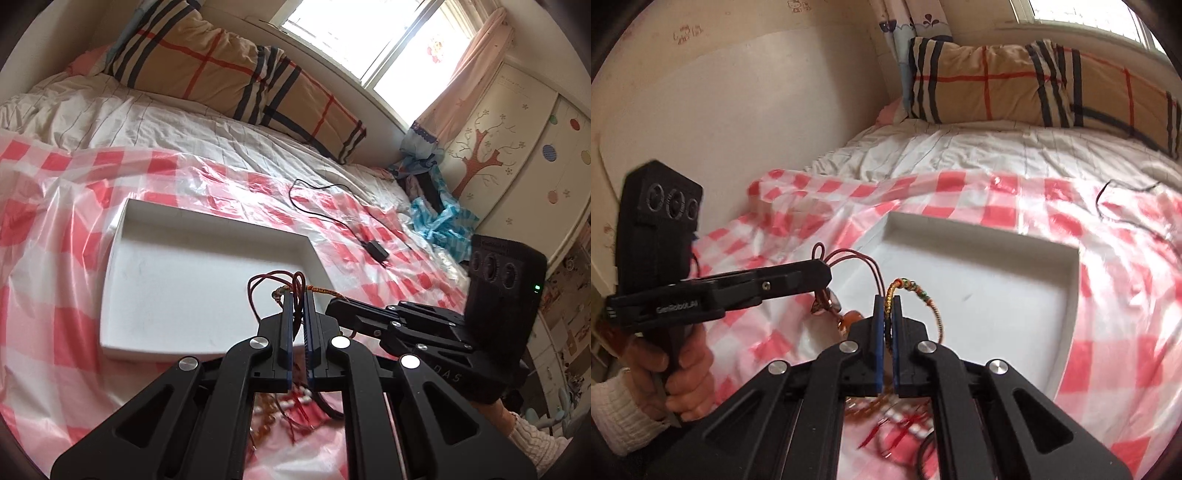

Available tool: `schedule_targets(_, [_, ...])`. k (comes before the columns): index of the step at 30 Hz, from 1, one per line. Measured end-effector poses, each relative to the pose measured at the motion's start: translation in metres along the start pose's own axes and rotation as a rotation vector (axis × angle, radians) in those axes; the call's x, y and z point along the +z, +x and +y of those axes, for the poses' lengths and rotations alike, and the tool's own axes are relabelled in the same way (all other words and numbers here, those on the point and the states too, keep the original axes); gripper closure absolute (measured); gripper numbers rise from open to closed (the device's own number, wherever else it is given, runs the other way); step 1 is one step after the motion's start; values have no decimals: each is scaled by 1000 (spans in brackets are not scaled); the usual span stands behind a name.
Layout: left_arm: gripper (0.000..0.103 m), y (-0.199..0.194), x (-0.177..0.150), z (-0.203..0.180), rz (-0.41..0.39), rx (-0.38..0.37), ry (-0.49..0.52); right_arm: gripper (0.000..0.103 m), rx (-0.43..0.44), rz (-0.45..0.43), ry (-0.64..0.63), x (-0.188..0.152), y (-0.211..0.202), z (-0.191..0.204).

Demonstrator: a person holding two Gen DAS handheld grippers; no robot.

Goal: Organize jewelry
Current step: 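Carry both bracelets into the white box and open both tools, then move both open tools back over the bracelet pile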

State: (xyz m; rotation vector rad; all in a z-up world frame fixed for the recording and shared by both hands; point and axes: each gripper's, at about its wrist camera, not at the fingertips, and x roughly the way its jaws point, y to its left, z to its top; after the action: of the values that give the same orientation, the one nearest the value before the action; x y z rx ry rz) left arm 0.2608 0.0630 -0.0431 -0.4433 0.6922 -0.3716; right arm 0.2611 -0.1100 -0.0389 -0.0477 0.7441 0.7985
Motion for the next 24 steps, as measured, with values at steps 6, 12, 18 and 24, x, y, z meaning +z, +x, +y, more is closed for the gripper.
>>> schedule_targets(6, [97, 39, -7, 31, 115, 277, -23, 69, -210, 74, 76, -10, 30, -30])
schedule_targets(12, [80, 13, -24, 28, 110, 311, -7, 63, -196, 73, 71, -45, -10, -22])
schedule_targets(18, [71, -8, -54, 33, 141, 321, -30, 62, -140, 165, 23, -88, -18, 2])
schedule_targets(24, [69, -13, -77, 42, 195, 338, -24, 62, -79, 211, -31, -100, -6, 24])
